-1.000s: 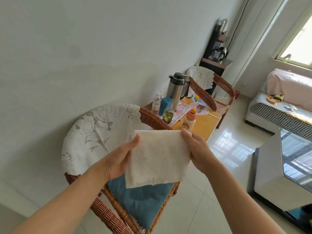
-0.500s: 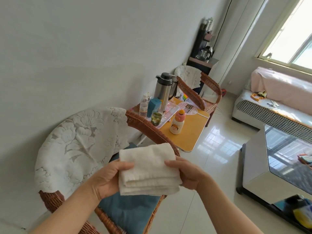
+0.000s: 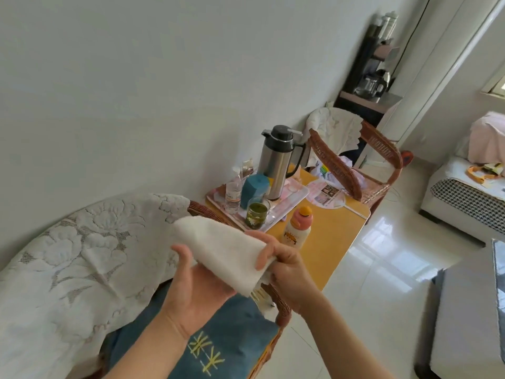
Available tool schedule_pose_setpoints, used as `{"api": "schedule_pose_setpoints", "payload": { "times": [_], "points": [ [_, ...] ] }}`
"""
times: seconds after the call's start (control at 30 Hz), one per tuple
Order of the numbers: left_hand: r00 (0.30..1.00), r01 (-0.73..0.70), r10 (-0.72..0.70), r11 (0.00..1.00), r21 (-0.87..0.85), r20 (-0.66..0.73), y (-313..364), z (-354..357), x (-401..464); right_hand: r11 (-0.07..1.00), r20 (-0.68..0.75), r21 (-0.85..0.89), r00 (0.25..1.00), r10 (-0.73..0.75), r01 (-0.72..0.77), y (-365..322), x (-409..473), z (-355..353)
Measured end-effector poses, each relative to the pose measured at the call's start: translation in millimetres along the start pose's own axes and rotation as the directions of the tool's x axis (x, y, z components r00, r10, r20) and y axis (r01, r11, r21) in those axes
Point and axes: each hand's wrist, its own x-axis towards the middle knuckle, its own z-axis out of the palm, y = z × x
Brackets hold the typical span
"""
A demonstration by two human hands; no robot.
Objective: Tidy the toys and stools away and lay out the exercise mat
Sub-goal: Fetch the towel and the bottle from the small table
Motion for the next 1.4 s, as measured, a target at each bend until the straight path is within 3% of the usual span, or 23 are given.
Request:
{"api": "schedule_pose_setpoints", "payload": {
  "times": [0.1, 0.2, 0.27, 0.3, 0.37, 0.43, 0.5, 0.57, 0.73, 1.13, 1.4],
  "points": [
    [0.986, -0.006, 0.024, 0.994, 0.110, -0.167, -5.7, 18.4, 37.6, 0.991, 0.087, -0.132, 0.996, 0.020, -0.008, 4.6, 24.8, -34.4],
    [0.922, -0.029, 0.075, 0.992, 0.126, -0.380, -7.7, 24.2, 72.6, 0.990, 0.205, -0.115, 0.973, 0.106, -0.084, 5.4, 48.4, -67.5],
    [0.892, -0.059, 0.102, 0.992, 0.110, -0.441, -6.7, 23.3, 87.3, 0.985, 0.209, -0.058, 0.963, 0.170, -0.161, 4.6, 62.1, -83.6],
    [0.887, -0.068, 0.108, 0.992, 0.105, -0.450, -5.5, 23.1, 91.2, 0.983, 0.132, -0.052, 0.974, 0.182, -0.176, 5.5, 70.1, -92.7],
    [0.882, -0.065, 0.111, 0.991, 0.114, -0.458, -3.9, 22.7, 102.2, 0.977, -0.169, -0.108, 0.972, 0.166, -0.185, 13.2, 92.8, -119.1],
    [0.879, -0.069, 0.125, 0.988, 0.137, -0.459, -2.0, 19.9, 109.8, 0.967, -0.457, -0.093, 0.873, 0.169, -0.236, 24.4, 114.0, -145.6],
    [0.868, -0.071, 0.142, 0.984, 0.165, -0.475, -1.7, 17.0, 117.6, 0.953, -0.593, -0.062, 0.780, 0.203, -0.296, 42.4, 132.9, -174.6],
    [0.862, -0.070, 0.146, 0.983, 0.172, -0.486, -1.4, 13.6, 126.1, 0.920, -0.637, -0.113, 0.738, 0.224, -0.376, 64.3, 150.4, -199.3],
    [0.821, -0.089, 0.161, 0.984, 0.156, -0.548, -3.9, 6.4, 143.4, 0.863, -0.627, -0.173, 0.729, 0.276, -0.475, 111.2, 180.6, -228.2],
    [0.774, -0.087, 0.141, 0.989, 0.117, -0.618, -18.4, -13.3, 154.8, 0.835, -0.600, -0.334, 0.781, 0.171, -0.438, 138.1, 188.0, -238.5],
    [0.729, -0.143, 0.189, 0.982, 0.123, -0.658, -15.9, -13.2, 128.4, 0.856, -0.471, -0.466, 0.882, -0.026, -0.224, 86.0, 152.8, -216.4]
  ]
}}
